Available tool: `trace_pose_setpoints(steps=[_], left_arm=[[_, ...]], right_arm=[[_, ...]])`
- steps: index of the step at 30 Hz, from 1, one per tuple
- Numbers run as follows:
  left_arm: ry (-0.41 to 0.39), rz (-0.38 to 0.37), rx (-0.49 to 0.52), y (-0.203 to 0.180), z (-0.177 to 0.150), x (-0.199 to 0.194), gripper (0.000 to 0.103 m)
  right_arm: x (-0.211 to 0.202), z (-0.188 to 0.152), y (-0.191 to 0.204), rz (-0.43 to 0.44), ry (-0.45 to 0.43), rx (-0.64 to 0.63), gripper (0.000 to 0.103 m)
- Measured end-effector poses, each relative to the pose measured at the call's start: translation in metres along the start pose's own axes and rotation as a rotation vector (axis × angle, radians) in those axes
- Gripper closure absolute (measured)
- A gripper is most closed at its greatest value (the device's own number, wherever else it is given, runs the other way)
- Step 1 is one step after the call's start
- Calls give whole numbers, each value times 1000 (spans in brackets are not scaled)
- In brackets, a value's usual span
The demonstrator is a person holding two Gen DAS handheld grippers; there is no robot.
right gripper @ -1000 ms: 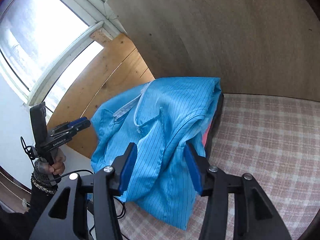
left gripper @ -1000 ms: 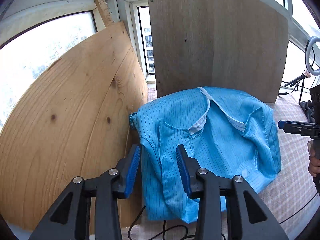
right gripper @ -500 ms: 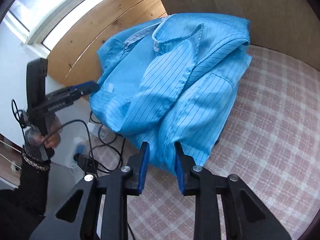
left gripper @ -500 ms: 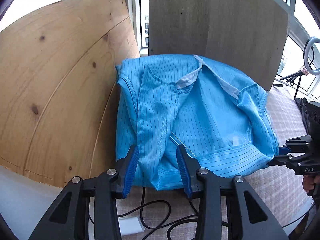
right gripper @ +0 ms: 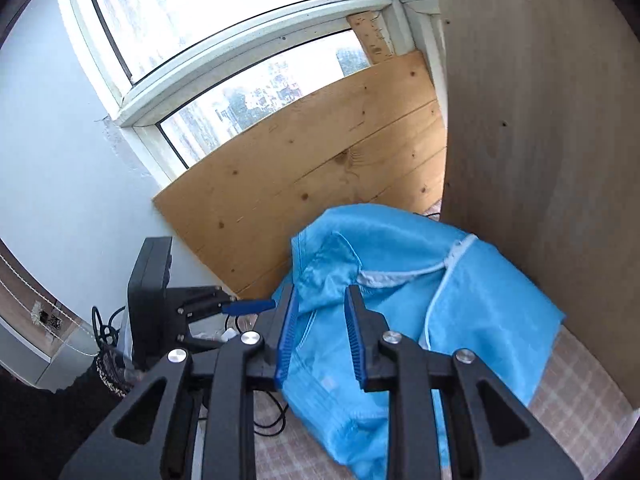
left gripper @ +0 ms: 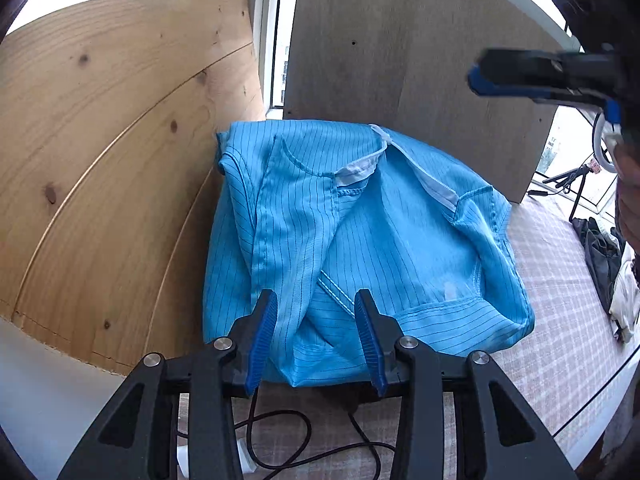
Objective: Fold clothes
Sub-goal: 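Lower the coat onto the black box and open both tools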
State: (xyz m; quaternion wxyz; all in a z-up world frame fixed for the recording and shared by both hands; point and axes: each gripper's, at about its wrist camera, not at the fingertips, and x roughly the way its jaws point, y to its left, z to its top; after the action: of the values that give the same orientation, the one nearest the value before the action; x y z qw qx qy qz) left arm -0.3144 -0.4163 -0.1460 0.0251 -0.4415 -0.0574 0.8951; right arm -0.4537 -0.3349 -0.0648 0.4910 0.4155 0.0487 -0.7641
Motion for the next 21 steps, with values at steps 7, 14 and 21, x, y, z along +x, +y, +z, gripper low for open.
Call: trace_pose_setpoints(steps=[7, 14, 21], left_arm=[[33, 6, -38, 17, -6, 13, 65], [38, 18, -29, 26, -11, 0, 65], [17, 33, -4, 21, -14, -25, 65]], right_arm=[[131, 22, -29, 55, 217, 97, 80], [131, 17, -44, 102, 189, 170, 80], [-21, -44, -50, 57, -10, 190, 78]])
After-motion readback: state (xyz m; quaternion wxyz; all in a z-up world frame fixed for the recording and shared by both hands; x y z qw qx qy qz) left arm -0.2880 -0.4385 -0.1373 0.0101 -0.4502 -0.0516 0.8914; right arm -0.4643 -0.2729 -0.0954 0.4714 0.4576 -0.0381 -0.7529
